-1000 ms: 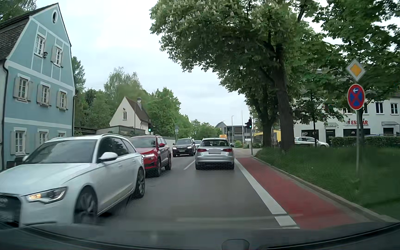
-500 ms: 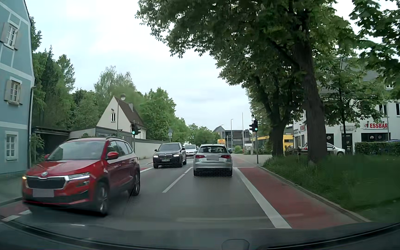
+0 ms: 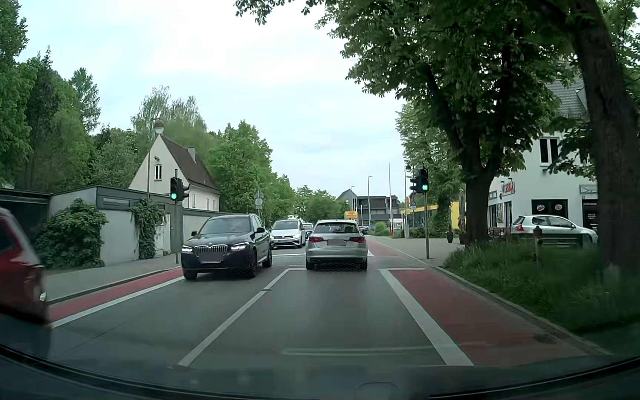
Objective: Follow the waypoints while adhering to traffic rules and regulations
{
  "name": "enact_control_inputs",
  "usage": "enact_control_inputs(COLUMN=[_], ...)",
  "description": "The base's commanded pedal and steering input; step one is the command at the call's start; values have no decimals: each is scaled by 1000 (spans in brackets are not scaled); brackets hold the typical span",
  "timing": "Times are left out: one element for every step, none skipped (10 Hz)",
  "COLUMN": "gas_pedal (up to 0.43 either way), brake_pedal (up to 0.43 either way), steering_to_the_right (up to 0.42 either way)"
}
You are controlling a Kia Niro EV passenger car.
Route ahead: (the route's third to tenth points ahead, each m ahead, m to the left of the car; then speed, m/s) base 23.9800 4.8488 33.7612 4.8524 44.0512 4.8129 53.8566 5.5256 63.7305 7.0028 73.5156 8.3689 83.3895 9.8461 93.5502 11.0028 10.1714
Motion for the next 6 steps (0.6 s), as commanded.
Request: enact_control_inputs(gas_pedal=[118,118,118,118,118,118], brake_pedal=[0,0,0,0,0,0], steering_to_the_right=[4,2,-1,-3,-2,-3])
